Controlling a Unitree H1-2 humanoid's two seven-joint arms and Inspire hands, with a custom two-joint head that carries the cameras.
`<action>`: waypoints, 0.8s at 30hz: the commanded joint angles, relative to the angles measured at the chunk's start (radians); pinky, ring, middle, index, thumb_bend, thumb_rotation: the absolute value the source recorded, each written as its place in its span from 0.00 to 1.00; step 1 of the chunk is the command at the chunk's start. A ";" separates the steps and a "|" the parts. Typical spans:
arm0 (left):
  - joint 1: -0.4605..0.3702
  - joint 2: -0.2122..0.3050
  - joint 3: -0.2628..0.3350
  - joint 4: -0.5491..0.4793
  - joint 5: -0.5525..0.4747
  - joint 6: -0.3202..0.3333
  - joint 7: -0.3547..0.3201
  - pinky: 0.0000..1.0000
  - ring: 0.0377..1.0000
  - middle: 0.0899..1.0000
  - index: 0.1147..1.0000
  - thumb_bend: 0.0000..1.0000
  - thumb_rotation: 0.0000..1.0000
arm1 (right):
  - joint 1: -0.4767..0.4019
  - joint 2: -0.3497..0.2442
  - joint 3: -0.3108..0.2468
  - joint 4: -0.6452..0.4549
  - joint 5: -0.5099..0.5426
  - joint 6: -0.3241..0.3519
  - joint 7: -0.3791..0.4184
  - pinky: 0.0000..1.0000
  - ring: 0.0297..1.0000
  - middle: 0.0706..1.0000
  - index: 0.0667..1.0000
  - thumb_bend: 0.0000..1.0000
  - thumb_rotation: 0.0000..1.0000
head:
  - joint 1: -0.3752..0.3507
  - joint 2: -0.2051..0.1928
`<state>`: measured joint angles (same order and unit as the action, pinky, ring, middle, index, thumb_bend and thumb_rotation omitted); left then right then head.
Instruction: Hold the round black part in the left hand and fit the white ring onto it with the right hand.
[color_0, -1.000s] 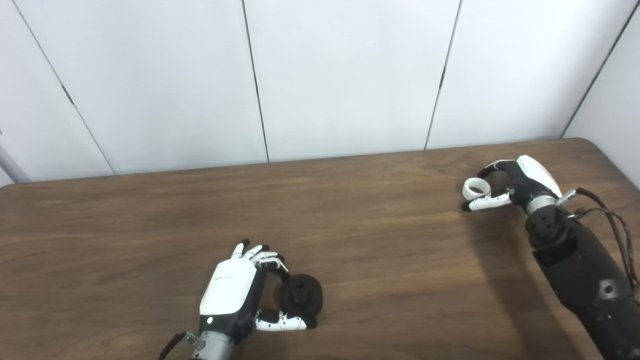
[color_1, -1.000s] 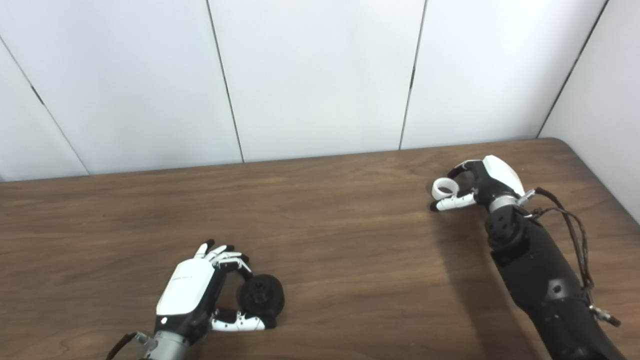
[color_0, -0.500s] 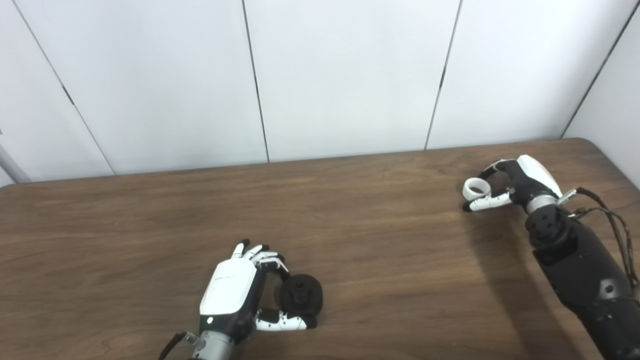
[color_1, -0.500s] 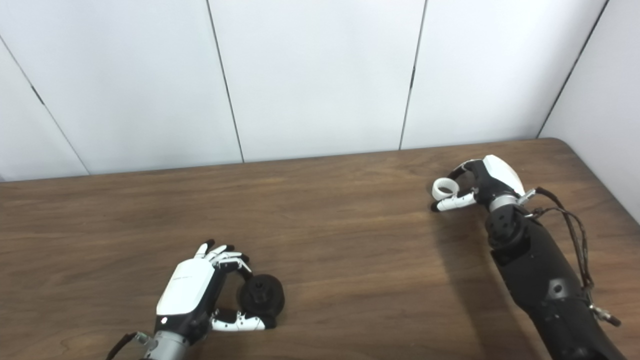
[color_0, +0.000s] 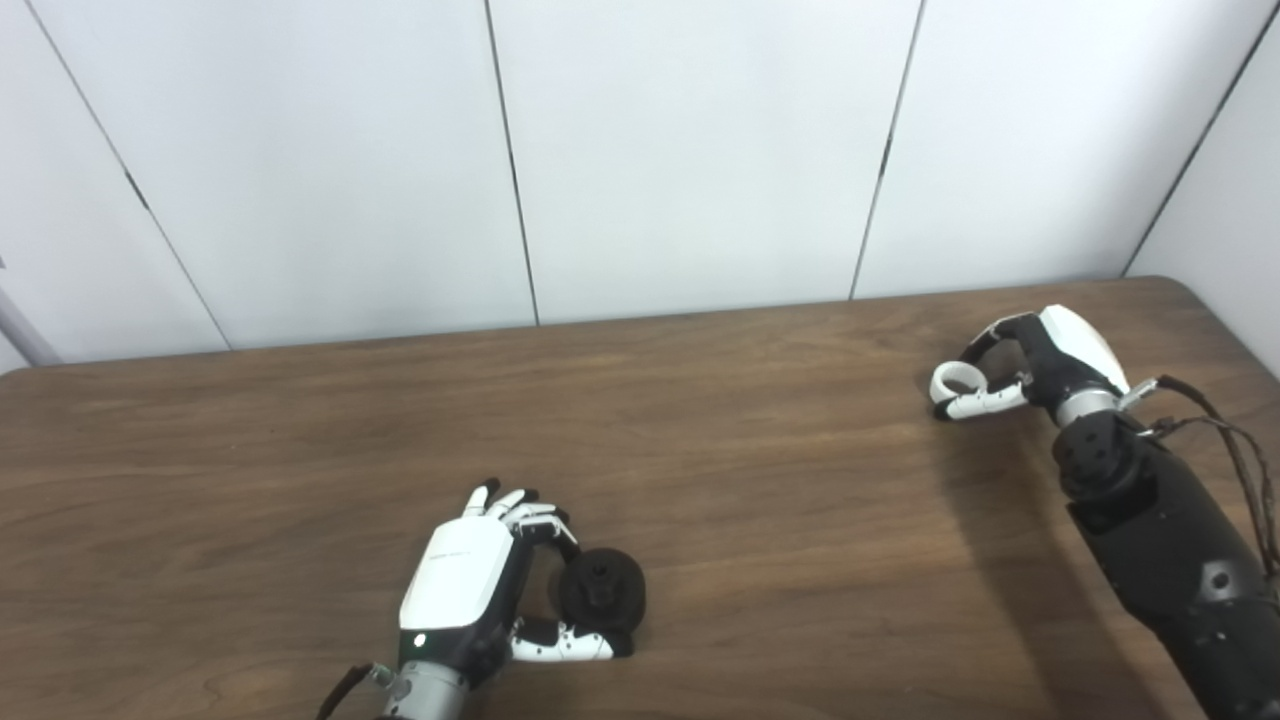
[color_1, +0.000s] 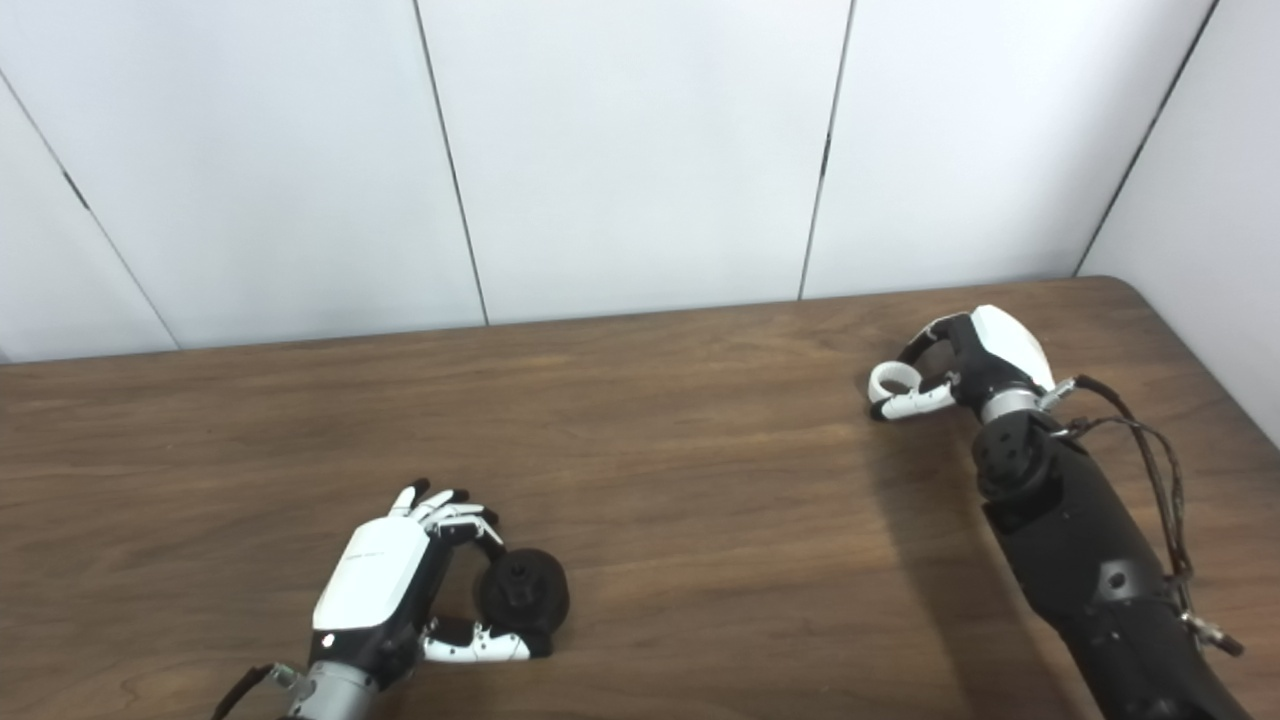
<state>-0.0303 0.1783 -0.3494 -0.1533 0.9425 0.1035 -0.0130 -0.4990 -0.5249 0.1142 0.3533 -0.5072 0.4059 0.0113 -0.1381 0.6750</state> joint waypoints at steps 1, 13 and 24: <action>-0.012 0.012 0.004 -0.020 0.013 0.001 -0.003 1.00 0.88 0.74 0.42 0.52 0.05 | -0.017 -0.027 -0.012 -0.027 0.001 -0.041 -0.015 1.00 0.92 0.76 0.45 0.52 0.13 | -0.001 0.001; -0.012 0.006 0.001 -0.018 0.016 0.007 -0.005 1.00 0.88 0.74 0.42 0.52 0.05 | 0.020 -0.036 0.003 -0.186 -0.015 -0.053 0.029 0.92 0.93 0.79 0.45 0.52 0.13 | 0.008 0.004; -0.011 -0.006 -0.005 -0.023 0.027 0.018 -0.011 1.00 0.89 0.74 0.42 0.52 0.05 | 0.057 -0.024 0.066 -0.467 -0.042 -0.022 0.180 0.91 0.95 0.80 0.45 0.52 0.13 | 0.029 0.012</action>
<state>-0.0320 0.1712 -0.3519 -0.1535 0.9495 0.1114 -0.0174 -0.4076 -0.5320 0.1848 -0.0602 -0.5345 0.3929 0.1760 -0.1074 0.6857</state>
